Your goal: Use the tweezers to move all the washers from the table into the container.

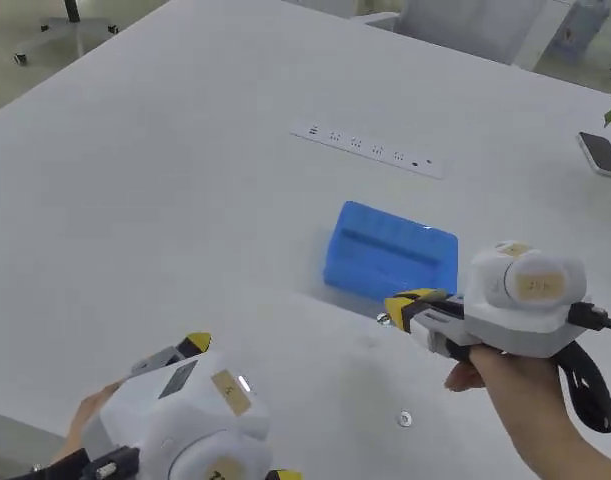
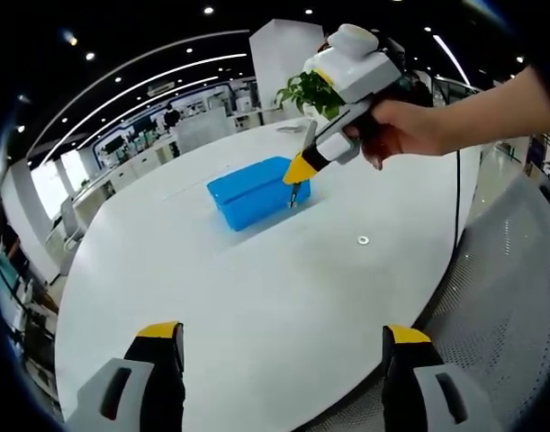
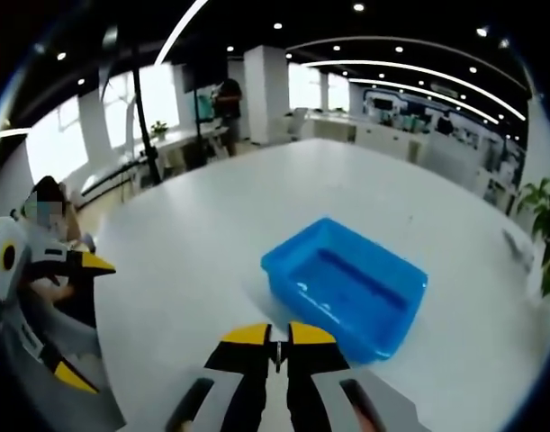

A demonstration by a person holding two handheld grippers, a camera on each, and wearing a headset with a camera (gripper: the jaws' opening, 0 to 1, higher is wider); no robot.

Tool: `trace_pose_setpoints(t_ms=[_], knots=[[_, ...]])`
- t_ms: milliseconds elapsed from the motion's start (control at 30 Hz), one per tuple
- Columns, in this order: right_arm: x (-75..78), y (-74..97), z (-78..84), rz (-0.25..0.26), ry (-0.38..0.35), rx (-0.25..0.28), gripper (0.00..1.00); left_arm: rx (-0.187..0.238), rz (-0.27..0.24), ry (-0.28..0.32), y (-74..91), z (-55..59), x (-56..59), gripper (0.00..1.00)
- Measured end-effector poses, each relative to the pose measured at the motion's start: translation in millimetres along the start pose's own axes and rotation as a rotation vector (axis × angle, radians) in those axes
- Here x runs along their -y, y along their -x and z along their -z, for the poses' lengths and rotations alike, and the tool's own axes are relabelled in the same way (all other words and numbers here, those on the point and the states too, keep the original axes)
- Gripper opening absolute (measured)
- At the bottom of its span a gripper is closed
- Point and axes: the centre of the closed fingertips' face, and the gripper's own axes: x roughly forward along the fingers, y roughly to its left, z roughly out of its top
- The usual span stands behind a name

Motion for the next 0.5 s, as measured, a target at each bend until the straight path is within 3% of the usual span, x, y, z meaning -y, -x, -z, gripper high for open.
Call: trace_pose_setpoints(t_ms=[500], knots=[[8.3,17.5,-50.4,0.021,-0.015,0.106,0.02,0.008,-0.003,0.003,1.0,-1.2,-0.7,0.93]])
